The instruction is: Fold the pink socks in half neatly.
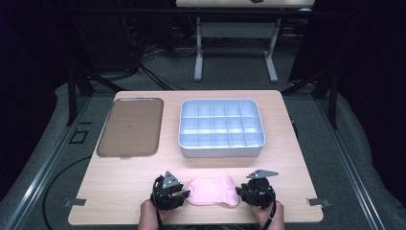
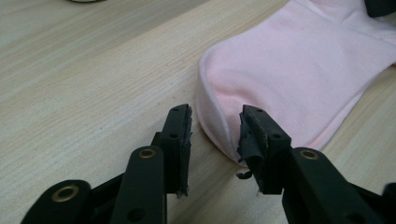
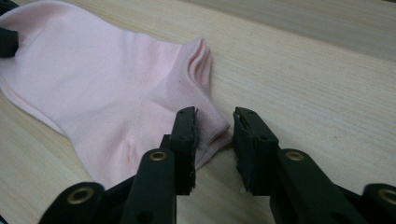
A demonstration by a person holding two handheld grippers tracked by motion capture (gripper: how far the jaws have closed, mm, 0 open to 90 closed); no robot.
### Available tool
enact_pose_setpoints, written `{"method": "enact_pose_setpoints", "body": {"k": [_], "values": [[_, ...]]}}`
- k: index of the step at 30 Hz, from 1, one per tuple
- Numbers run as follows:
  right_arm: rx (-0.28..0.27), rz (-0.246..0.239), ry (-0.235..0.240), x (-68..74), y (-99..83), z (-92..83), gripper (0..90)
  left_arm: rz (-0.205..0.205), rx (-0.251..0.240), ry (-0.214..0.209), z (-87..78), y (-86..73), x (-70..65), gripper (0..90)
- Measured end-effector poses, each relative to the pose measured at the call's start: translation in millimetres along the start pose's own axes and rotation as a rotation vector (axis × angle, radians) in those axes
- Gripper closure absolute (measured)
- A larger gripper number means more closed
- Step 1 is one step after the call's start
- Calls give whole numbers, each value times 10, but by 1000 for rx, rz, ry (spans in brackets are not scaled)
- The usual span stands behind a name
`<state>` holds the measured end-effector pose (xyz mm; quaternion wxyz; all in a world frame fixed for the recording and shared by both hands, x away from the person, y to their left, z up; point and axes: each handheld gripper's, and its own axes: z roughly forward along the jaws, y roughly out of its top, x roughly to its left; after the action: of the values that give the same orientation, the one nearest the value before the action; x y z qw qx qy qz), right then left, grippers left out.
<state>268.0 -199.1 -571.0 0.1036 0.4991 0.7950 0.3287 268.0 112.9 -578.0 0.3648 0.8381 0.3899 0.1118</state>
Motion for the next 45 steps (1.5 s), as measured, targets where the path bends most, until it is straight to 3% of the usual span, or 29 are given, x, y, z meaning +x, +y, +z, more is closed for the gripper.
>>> {"method": "enact_pose_setpoints", "body": {"k": [4,15,18,35,45], "values": [[14,-4,-11,13,4,-5,735,24,9,7,-2,4,-30,697],[-23,23,32,-34,-37,4,809,-13,-6,-38,2,-25,-33,833],[-35,35,38,-43,-57,-1,813,-5,-14,-26,4,-32,-55,852],[-52,24,41,-48,-44,-53,819,9,-24,-1,19,-10,-79,874],[-76,17,49,-40,-2,-141,819,-27,-44,-19,6,-17,-60,876]]}}
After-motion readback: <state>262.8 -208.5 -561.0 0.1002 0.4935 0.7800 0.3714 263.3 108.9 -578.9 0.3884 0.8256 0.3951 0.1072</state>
